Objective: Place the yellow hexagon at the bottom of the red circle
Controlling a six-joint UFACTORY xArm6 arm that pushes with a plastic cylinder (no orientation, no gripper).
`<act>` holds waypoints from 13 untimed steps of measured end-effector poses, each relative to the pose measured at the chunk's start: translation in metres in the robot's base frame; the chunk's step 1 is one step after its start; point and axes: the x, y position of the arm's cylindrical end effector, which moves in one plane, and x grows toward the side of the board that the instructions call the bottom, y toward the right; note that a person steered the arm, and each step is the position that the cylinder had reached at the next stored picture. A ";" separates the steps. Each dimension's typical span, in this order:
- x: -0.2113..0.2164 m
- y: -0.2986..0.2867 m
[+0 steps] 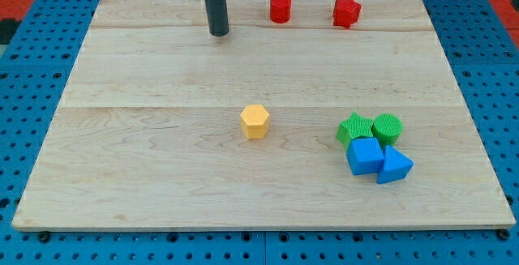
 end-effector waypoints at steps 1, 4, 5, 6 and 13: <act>-0.015 0.003; 0.143 0.095; 0.194 0.129; 0.212 0.111; 0.129 -0.036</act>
